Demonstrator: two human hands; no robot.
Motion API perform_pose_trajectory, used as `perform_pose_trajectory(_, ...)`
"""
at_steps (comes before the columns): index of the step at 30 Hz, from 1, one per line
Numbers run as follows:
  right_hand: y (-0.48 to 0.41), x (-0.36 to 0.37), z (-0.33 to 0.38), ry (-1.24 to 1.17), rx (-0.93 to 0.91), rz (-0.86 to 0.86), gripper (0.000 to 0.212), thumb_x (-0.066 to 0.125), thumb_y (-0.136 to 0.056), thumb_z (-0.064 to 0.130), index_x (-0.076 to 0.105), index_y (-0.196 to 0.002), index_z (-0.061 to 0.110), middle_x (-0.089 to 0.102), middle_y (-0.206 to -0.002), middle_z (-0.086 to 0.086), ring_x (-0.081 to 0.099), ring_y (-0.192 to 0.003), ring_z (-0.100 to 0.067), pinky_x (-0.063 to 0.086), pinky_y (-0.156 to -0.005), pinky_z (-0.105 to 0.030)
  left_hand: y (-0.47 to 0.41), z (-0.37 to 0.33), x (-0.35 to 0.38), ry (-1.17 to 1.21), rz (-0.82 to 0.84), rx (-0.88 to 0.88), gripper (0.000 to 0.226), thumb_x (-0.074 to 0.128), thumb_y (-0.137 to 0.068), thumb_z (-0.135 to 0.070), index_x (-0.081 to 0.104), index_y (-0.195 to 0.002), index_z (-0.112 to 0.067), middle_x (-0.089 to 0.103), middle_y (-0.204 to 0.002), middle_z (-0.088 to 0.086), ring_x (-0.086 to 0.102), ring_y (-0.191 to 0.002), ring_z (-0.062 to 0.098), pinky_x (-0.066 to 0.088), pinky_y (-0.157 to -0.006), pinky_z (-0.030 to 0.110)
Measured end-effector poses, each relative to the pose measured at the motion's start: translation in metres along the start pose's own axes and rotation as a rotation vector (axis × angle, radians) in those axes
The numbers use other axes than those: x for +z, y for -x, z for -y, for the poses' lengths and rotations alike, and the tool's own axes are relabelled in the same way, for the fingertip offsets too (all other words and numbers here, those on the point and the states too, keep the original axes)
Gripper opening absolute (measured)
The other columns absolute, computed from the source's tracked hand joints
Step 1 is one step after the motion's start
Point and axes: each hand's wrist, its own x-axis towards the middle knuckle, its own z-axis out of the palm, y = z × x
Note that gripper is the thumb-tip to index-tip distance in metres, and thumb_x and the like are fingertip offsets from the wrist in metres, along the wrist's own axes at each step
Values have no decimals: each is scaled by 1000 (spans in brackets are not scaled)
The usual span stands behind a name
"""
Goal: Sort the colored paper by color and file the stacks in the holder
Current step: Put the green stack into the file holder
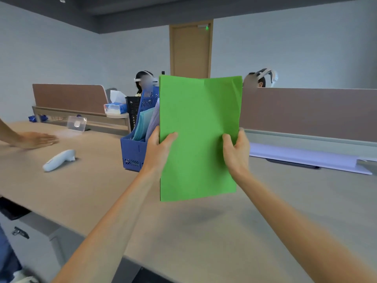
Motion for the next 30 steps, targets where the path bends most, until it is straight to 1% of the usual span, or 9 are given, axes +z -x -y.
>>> perform_pose_trajectory(6, -48, 30, 23, -25, -55, 73, 13, 47, -91, 10, 54, -100, 15, 58, -80, 6, 48, -67, -10, 43, -66, -30, -45, -28, -3, 88, -27, -81, 40, 70, -81, -18, 57, -117, -30, 68, -106, -14, 64, -94, 5, 50, -79, 29)
perform_pose_trajectory(8, -63, 39, 28, -26, -58, 73, 18, 47, -91, 12, 55, -107, 13, 61, -87, 4, 51, -72, -10, 46, -72, -32, -60, -37, -4, 62, -32, -92, 49, 72, -79, -24, 54, -124, -31, 66, -112, -13, 62, -101, 8, 49, -88, 35)
perform_pose_trajectory(11, -81, 51, 33, -42, -46, 73, 25, 47, -91, 14, 55, -114, 9, 62, -94, -2, 53, -76, -13, 49, -79, -37, -76, -43, -3, -57, -9, -84, 34, 67, -85, -29, 59, -118, -28, 65, -117, -12, 60, -109, 13, 43, -101, 39)
perform_pose_trajectory(14, -95, 65, 36, -108, -20, 94, 26, 47, -91, 15, 57, -115, 13, 62, -93, 1, 53, -77, -14, 49, -76, -35, -83, -47, -2, -229, -5, 2, 8, 57, -95, -30, 57, -103, -32, 62, -103, -14, 56, -95, 9, 40, -84, 25)
perform_pose_trajectory(16, -103, 76, 35, -130, 15, 136, 24, 48, -89, 19, 59, -110, 16, 65, -98, -2, 55, -80, -15, 50, -78, -36, -86, -49, -3, -355, -23, 86, 9, 50, -99, -31, 58, -95, -32, 61, -93, -13, 53, -86, 10, 40, -74, 25)
perform_pose_trajectory(20, -119, 95, 22, -191, 110, 214, 21, 54, -89, 19, 58, -103, 5, 58, -89, -3, 51, -78, -17, 45, -72, -32, -95, -44, -10, -560, -83, 201, 25, 41, -102, -30, 60, -116, -22, 60, -85, -5, 49, -67, 10, 39, -59, 17)
perform_pose_trajectory(23, -126, 97, 11, -178, 152, 229, 30, 58, -92, 20, 54, -120, 13, 60, -99, 5, 56, -87, -9, 43, -75, -22, -99, -37, -10, -621, -105, 234, 30, 39, -103, -26, 57, -127, -22, 58, -85, -8, 43, -62, 2, 36, -51, 5)
perform_pose_trajectory(28, -130, 92, -4, -133, 159, 312, 65, 64, -89, 17, 35, -147, 19, 45, -143, 0, 45, -130, -16, 41, -102, -31, -108, -26, 6, -678, -115, 216, 32, 36, -103, -29, 54, -128, -24, 67, -93, 8, 52, -62, 21, 48, -65, 35)
perform_pose_trajectory(30, -132, 86, -6, -113, 130, 345, 61, 63, -89, 15, 39, -145, 18, 45, -145, 0, 44, -132, -14, 39, -106, -31, -112, -24, 16, -724, -106, 226, 29, 34, -103, -28, 53, -125, -24, 64, -88, 11, 49, -56, 21, 45, -54, 33)
